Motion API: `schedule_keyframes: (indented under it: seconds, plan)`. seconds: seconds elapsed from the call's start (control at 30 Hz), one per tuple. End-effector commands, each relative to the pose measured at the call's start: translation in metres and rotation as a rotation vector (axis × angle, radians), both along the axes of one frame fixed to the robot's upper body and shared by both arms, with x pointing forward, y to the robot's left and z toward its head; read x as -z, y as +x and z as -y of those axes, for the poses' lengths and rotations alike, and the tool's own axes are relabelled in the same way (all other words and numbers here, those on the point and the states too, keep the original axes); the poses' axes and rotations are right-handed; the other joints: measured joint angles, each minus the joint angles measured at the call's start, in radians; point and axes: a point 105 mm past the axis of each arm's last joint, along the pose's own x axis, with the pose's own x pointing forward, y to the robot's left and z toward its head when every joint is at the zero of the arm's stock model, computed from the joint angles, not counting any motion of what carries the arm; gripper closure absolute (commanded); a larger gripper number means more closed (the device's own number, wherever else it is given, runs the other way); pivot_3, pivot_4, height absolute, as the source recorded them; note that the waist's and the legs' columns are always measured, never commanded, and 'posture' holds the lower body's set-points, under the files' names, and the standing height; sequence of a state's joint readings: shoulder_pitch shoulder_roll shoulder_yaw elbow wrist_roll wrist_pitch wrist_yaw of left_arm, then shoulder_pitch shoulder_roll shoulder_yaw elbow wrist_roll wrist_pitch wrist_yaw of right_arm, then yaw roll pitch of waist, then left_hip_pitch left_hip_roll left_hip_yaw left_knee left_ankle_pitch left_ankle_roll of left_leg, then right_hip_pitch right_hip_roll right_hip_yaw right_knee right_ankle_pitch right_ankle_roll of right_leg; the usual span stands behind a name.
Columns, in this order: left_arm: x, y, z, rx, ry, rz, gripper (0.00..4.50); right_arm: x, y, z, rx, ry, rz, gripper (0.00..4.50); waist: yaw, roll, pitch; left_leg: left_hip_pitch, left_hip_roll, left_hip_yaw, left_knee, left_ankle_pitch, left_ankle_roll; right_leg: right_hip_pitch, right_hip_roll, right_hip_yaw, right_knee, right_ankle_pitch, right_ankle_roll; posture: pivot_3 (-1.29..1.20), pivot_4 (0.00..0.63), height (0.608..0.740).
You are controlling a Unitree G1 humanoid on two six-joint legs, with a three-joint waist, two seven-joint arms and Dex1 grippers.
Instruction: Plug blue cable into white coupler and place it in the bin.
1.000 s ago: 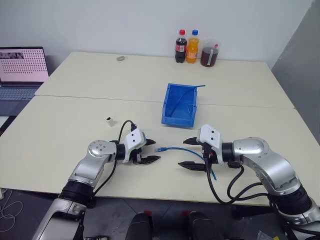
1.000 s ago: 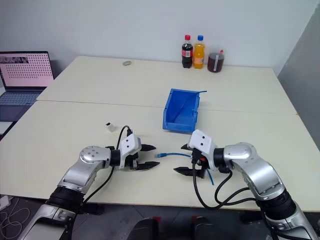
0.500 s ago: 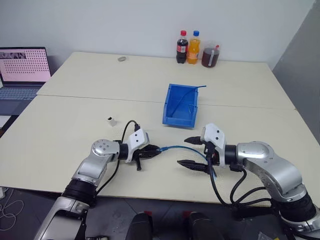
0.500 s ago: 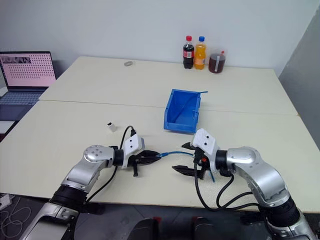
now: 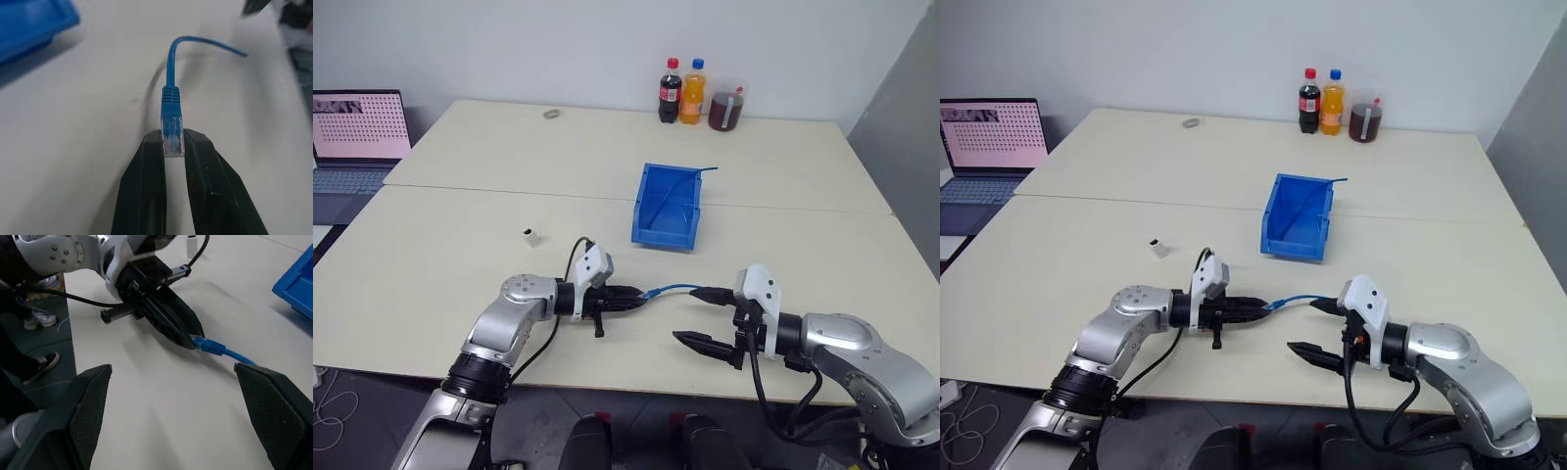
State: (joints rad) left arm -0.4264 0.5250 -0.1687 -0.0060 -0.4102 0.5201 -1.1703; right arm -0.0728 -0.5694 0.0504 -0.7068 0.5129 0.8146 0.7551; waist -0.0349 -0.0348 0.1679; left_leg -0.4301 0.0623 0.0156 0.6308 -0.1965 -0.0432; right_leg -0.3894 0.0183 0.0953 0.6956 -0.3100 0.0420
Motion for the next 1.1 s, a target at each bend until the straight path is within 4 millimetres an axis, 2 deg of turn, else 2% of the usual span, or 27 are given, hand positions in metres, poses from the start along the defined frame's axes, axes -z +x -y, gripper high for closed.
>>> schedule_keyframes:
  seconds: [0.03, 0.17, 0.27, 0.37, 0.6, 0.87, 0.97, 1.1]
  plan:
    - [-0.035, -0.016, 0.005, 0.092, -0.105, -0.027, 4.25, -0.011, -0.009, 0.001, 0.024, 0.081, -0.001, 0.24, -0.001, 0.0, 0.0, 0.0, 0.0, 0.0, 0.0, 0.0, 0.0, 0.0, 0.0, 0.0, 0.0, 0.0, 0.0, 0.0, 0.15, 0.74]
    - [-0.044, -0.022, 0.006, 0.117, -0.141, -0.076, 4.25, -0.018, -0.001, 0.002, 0.1, 0.194, -0.017, 0.24, -0.005, 0.0, 0.0, 0.001, 0.001, -0.002, 0.0, 0.0, 0.0, 0.0, 0.002, -0.001, 0.0, 0.0, 0.0, 0.0, 0.15, 0.74]
    - [-0.048, -0.023, 0.008, 0.128, -0.157, -0.099, 4.25, -0.018, -0.002, 0.0, 0.093, 0.26, -0.088, 0.24, -0.005, 0.0, 0.0, 0.001, 0.0, -0.003, 0.0, 0.0, 0.0, 0.001, 0.002, -0.001, 0.0, 0.0, 0.0, 0.0, 0.15, 0.74]
    - [-0.049, -0.024, 0.009, 0.131, -0.169, -0.12, 4.25, -0.031, 0.002, -0.002, 0.08, 0.351, -0.105, 0.24, -0.005, 0.0, 0.0, 0.001, 0.0, -0.003, 0.0, 0.0, 0.0, 0.001, 0.002, -0.001, 0.0, 0.0, 0.0, 0.0, 0.15, 0.74]
    - [-0.05, -0.024, 0.01, 0.128, -0.183, -0.133, 4.25, -0.04, 0.007, -0.011, 0.039, 0.408, -0.126, 0.24, -0.006, 0.001, 0.001, 0.0, 0.0, -0.003, 0.0, 0.0, 0.0, 0.001, 0.002, -0.001, 0.0, -0.001, -0.001, 0.0, 0.15, 0.74]
    - [-0.051, -0.025, 0.01, 0.127, -0.189, -0.138, 4.25, -0.037, 0.011, -0.021, -0.005, 0.407, -0.146, 0.24, -0.006, 0.001, 0.001, 0.0, 0.0, -0.003, -0.001, 0.0, 0.0, 0.0, 0.002, -0.001, -0.001, -0.001, -0.001, 0.0, 0.15, 0.74]
    - [-0.052, -0.026, 0.01, 0.126, -0.191, -0.138, 4.25, -0.037, 0.01, -0.023, -0.026, 0.41, -0.159, 0.69, -0.006, 0.001, 0.001, 0.0, 0.0, -0.003, -0.001, 0.0, 0.0, 0.0, 0.002, -0.001, -0.001, -0.001, -0.001, 0.0, 0.15, 0.74]
    - [-0.051, -0.026, 0.009, 0.124, -0.189, -0.14, 4.25, -0.038, 0.01, -0.024, -0.041, 0.419, -0.166, 1.69, -0.006, 0.001, 0.001, 0.0, 0.0, -0.003, -0.001, 0.0, 0.0, 0.0, 0.002, -0.002, -0.001, -0.001, -0.001, 0.0, 0.15, 0.74]
